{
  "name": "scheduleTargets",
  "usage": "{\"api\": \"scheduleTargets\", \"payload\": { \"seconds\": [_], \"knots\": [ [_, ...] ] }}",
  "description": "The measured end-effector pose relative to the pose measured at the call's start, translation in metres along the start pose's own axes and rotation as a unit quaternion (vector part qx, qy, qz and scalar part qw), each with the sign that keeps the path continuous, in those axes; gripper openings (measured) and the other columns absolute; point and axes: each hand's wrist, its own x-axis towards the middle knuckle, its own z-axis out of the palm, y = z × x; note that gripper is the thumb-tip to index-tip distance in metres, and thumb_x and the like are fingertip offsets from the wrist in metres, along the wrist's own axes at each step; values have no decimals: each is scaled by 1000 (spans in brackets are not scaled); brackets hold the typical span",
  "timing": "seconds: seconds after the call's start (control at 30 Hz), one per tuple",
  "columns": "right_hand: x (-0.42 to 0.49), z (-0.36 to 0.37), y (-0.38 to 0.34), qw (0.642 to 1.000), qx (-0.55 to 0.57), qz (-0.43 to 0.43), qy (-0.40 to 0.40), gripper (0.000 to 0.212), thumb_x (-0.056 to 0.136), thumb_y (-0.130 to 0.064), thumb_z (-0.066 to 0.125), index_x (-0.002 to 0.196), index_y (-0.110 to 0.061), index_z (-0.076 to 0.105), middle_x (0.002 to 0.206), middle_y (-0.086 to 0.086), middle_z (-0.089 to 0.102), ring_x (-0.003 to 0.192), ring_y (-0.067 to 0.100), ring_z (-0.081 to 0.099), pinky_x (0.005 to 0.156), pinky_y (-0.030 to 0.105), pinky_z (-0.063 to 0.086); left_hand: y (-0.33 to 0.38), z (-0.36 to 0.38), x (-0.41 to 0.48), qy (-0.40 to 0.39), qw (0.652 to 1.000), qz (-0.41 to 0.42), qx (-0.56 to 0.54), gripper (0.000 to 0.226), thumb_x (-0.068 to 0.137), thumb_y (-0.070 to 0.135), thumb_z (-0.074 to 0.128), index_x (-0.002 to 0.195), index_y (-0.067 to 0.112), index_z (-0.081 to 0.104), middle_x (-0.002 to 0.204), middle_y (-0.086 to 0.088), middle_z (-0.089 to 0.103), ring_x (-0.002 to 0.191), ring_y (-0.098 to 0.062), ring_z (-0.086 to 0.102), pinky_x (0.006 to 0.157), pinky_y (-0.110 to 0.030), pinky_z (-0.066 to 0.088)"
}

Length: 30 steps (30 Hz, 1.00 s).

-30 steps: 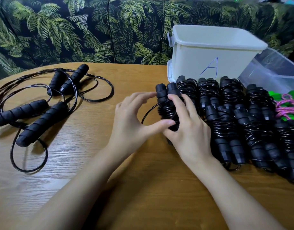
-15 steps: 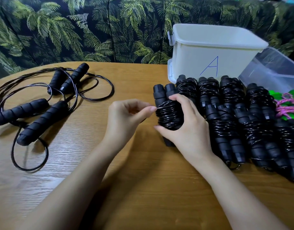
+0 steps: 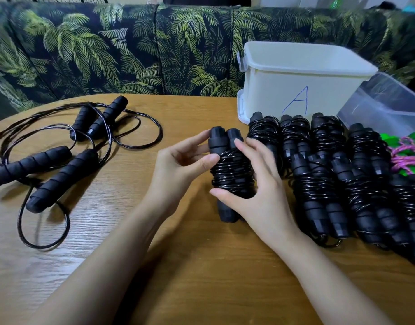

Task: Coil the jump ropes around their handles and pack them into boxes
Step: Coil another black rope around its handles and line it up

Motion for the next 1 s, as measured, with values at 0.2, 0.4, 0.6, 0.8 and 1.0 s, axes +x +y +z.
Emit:
{"api": "scheduleTargets", "payload": {
  "seconds": [0.2,0.4,0.6,0.8,1.0],
  "knots": [
    [3,3,3,1000,-13,-11,-23,85,78,-30,82,147,-41,34,151,-8,35,133,-18,25,103,-1,17,-1,1,-1,40,999,17,2,55,70,8,76,124,12,64,100,-2,77,87,-10,72,77,-22,55],
    [0,14,1,991,-130,-34,-18,82,84,-51,67,151,-50,21,162,-12,21,142,10,35,99,30,46,-5,-1,0,57,998,29,26,60,68,15,80,125,8,65,105,-6,76,87,-12,70,79,-26,55],
    [-1,26,-6,958,-282,-21,44,107,69,-57,78,154,-35,17,160,0,28,140,27,37,72,41,57,-11,2,-3,50,997,30,41,59,72,15,83,127,7,64,106,-7,75,92,-16,70,82,-29,55],
    [-3,26,-2,965,-234,-78,88,88,78,-32,79,152,-17,34,151,6,39,133,28,45,72,40,58,-9,4,-5,27,998,33,39,52,75,10,80,124,15,64,104,-1,74,87,-10,68,78,-25,54],
    [-2,18,5,983,-151,-78,72,87,80,-28,78,153,-19,32,153,6,38,140,22,42,98,32,49,-1,0,-4,-7,997,48,57,54,74,11,82,124,18,62,120,4,70,89,-11,69,81,-29,55]
  ]
}}
